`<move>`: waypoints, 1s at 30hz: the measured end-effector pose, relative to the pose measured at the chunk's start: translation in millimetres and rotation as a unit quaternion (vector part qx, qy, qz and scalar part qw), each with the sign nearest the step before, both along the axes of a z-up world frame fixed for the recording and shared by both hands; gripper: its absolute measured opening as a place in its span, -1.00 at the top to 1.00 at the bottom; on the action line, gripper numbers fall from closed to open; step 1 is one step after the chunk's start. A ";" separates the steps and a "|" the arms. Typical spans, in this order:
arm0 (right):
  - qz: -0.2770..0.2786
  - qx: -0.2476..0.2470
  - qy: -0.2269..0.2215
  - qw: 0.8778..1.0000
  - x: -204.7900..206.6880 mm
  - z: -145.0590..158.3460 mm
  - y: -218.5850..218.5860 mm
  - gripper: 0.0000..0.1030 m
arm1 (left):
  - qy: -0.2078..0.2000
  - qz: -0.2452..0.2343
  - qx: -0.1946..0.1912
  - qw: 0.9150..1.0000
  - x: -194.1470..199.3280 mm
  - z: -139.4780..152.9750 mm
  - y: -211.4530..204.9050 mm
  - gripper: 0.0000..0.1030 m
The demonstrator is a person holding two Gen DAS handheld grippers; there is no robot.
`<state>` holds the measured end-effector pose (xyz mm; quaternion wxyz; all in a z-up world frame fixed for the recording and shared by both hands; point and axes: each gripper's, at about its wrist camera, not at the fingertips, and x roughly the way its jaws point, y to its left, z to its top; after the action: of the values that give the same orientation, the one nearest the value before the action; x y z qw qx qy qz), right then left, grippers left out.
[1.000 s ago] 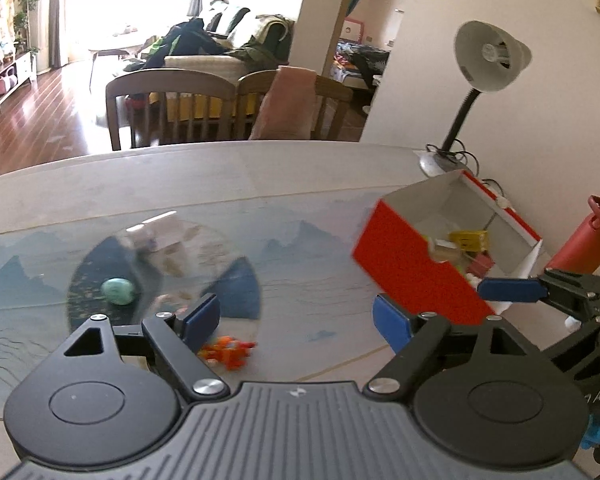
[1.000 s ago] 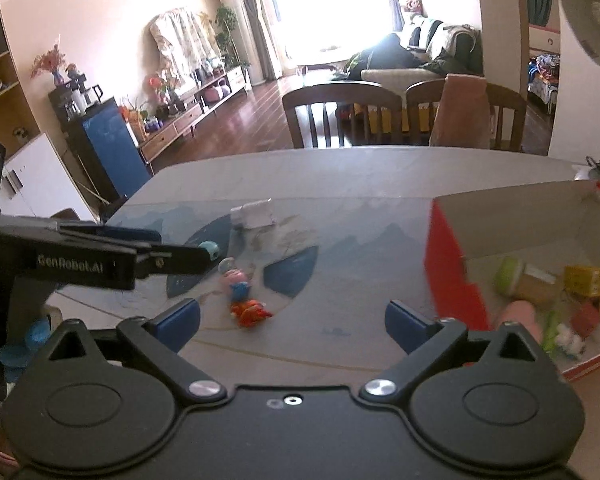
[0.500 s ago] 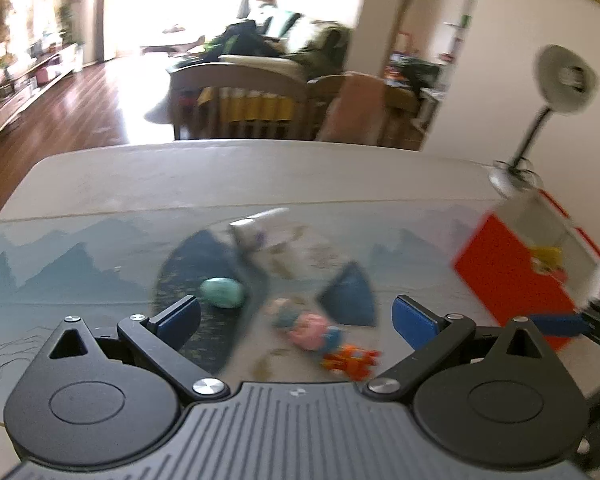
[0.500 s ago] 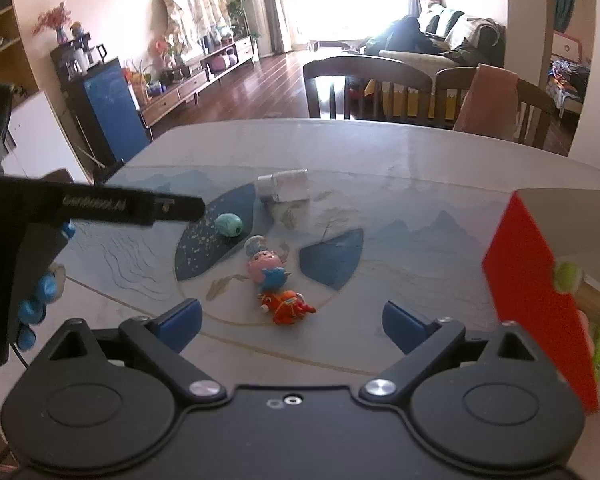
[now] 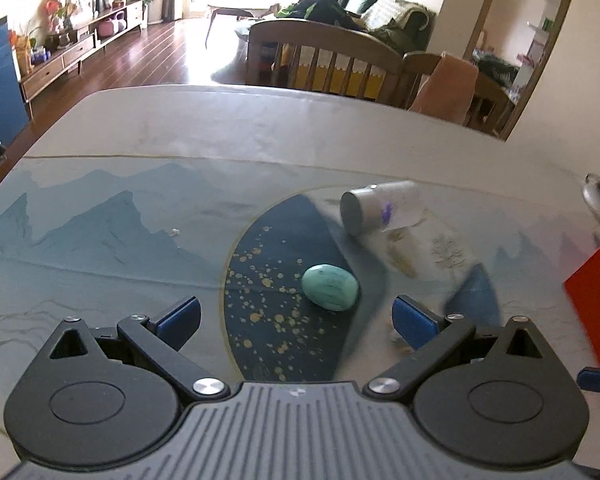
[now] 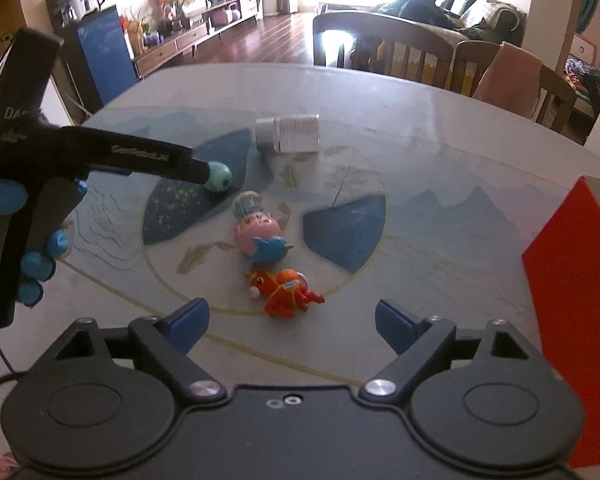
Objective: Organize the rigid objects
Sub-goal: 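Lower the left tool onto the teal egg while the right tool reaches the red dragon toy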
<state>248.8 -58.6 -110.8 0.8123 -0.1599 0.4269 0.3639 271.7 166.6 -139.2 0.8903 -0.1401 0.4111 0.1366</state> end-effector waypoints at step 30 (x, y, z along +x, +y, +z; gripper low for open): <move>0.024 -0.029 -0.002 0.999 21.2 -38.2 29.7 -0.03 | -0.016 -0.019 0.036 0.999 36.7 -40.4 -2.3 -0.84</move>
<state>270.0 -28.9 -149.0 0.7992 -0.1939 0.4317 0.3705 308.4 164.3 -179.6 0.9039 -0.1024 0.3938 0.1320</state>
